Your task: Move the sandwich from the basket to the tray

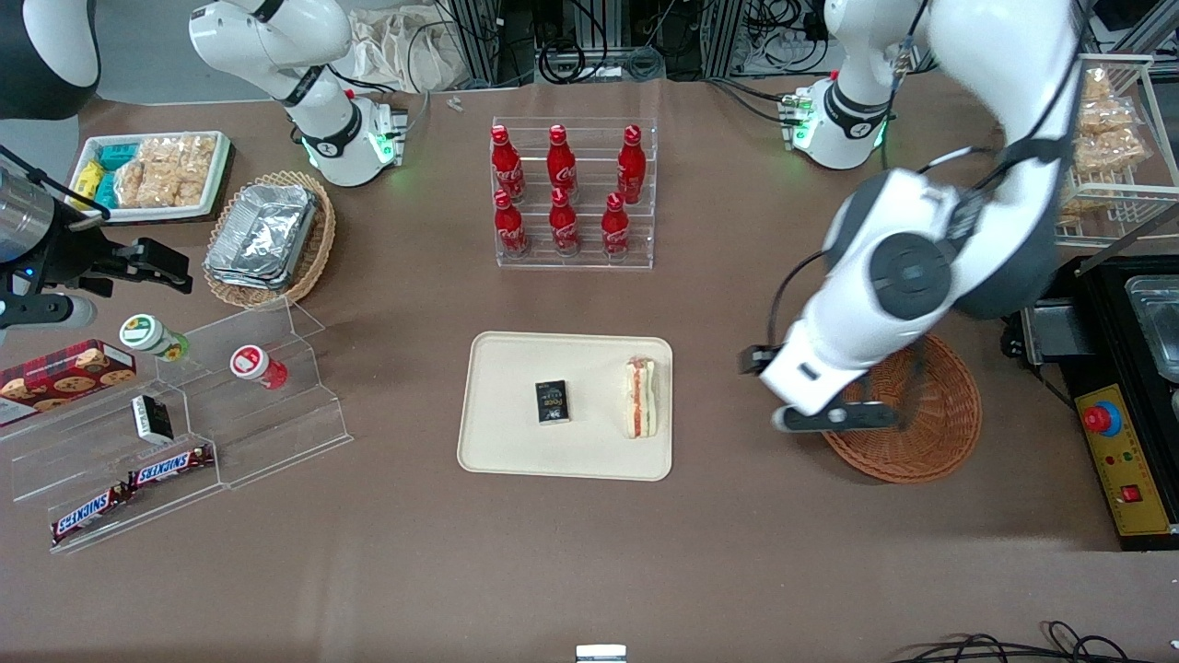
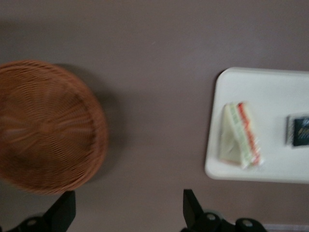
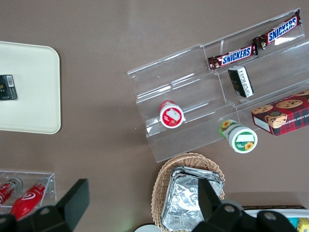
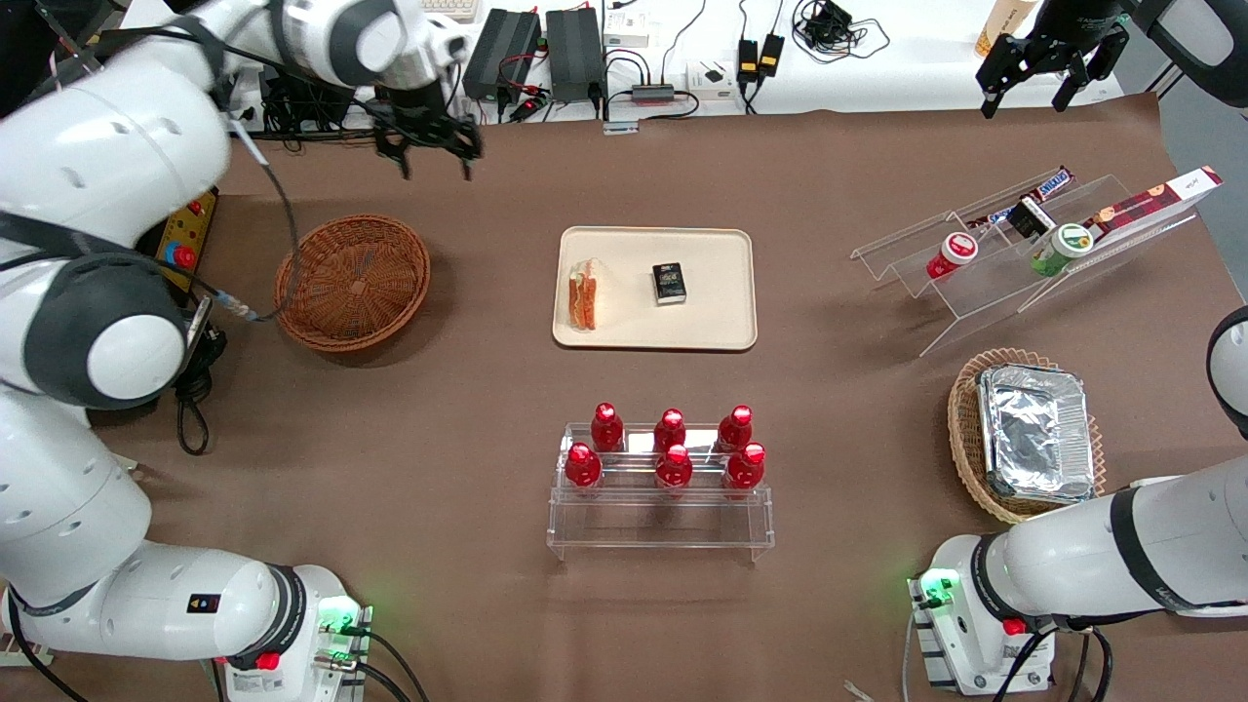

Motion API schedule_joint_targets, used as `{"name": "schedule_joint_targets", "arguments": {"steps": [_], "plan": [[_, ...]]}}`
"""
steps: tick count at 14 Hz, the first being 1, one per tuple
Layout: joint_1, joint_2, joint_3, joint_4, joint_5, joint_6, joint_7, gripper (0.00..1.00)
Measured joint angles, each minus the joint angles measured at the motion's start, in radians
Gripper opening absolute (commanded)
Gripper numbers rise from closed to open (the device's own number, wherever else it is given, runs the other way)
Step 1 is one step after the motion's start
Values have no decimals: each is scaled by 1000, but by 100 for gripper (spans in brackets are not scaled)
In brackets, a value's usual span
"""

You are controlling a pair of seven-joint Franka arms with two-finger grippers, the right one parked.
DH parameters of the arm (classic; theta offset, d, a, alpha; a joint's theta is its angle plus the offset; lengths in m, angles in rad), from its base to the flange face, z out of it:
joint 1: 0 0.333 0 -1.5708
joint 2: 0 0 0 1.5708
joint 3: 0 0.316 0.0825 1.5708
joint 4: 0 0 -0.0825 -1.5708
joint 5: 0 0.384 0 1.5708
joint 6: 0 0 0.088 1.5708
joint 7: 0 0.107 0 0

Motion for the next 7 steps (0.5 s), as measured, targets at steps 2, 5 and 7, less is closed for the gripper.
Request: {"name": "schedule_joint_targets", "arguments": {"steps": [2, 5, 7], "plan": [[84, -62, 3, -1, 0, -77, 142, 100], [199, -120, 5, -1, 0, -138, 304, 100], [249, -144, 7, -1, 2, -163, 350, 100]]}}
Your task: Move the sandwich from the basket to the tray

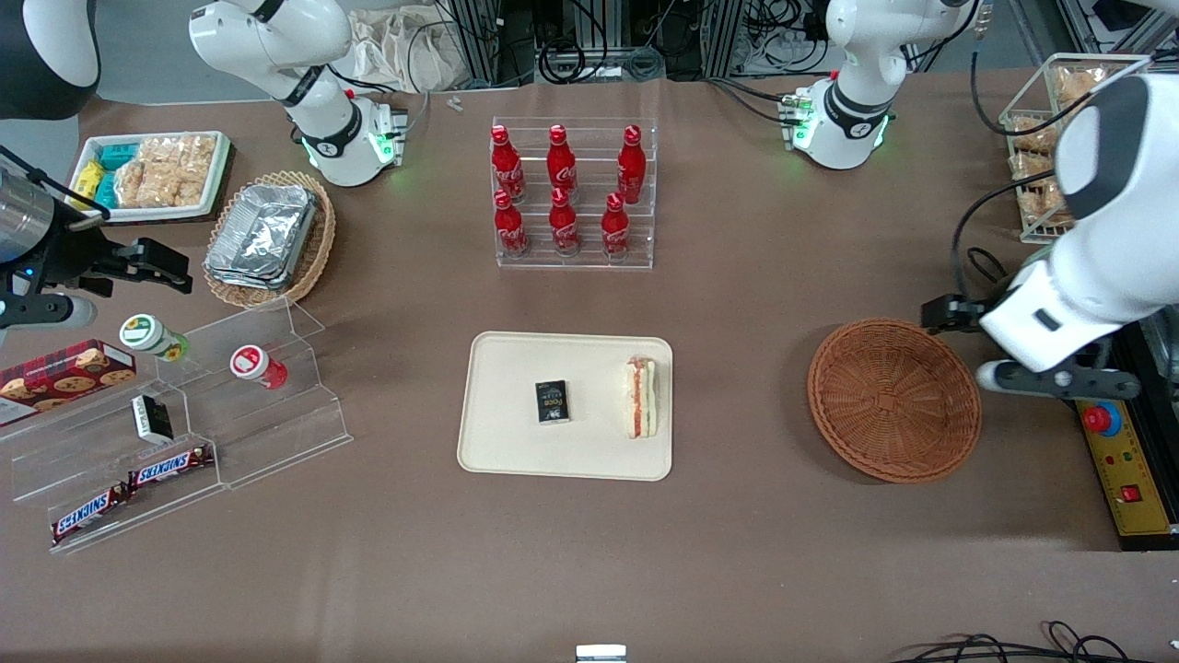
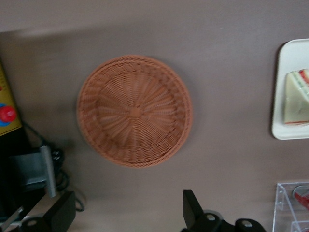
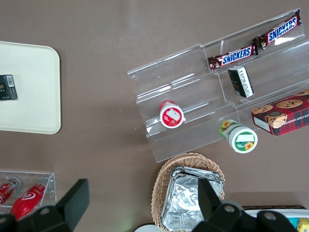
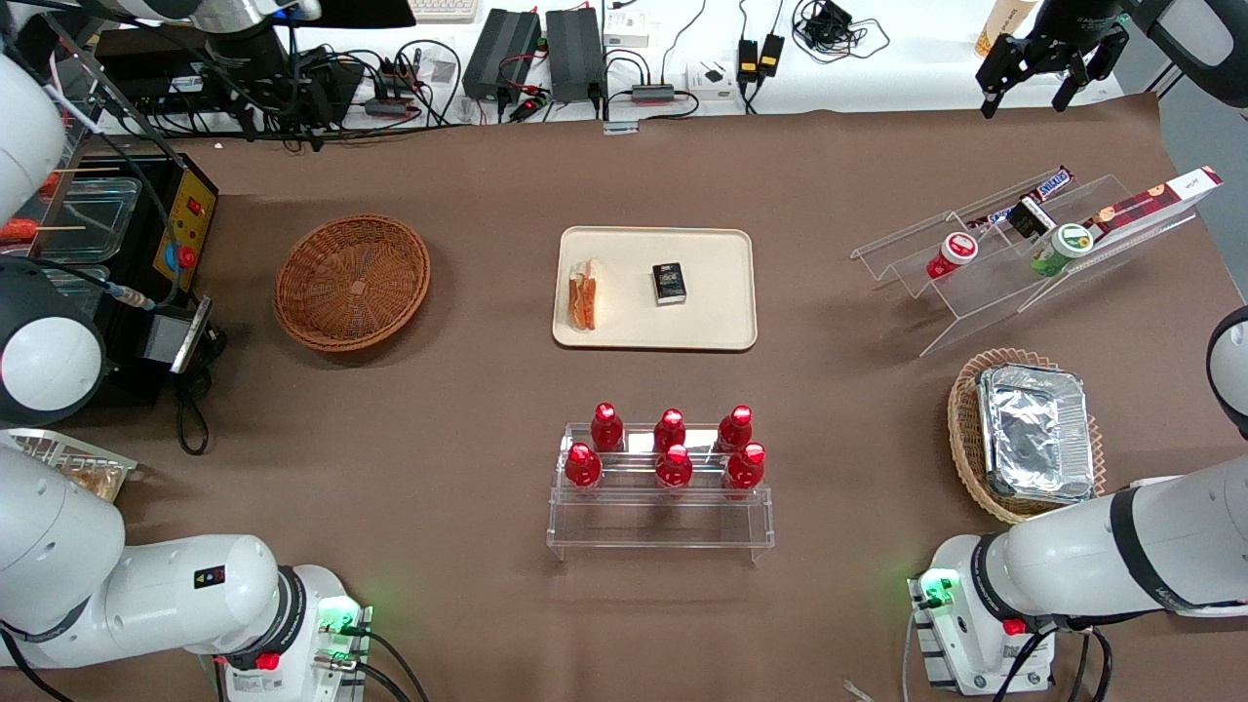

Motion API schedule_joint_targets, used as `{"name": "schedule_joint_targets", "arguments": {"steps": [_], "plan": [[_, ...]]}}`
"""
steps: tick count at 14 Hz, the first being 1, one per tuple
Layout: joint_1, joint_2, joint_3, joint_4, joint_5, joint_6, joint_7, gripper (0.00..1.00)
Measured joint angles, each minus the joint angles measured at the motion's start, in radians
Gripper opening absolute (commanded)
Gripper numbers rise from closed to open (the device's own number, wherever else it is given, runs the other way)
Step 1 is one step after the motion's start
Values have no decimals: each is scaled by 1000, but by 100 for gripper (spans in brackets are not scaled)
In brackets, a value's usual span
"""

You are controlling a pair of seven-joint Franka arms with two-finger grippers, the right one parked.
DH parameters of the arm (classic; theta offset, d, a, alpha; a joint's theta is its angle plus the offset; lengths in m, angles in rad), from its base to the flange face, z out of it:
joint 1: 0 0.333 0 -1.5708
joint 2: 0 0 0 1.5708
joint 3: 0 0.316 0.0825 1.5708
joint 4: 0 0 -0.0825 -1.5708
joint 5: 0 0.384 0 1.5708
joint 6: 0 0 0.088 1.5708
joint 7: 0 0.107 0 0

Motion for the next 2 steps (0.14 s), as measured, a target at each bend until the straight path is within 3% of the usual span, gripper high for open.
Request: {"name": "schedule_joint_targets", "arguments": {"steps": [2], "plan": [[34, -12, 1, 0, 4, -11, 1, 100]]}}
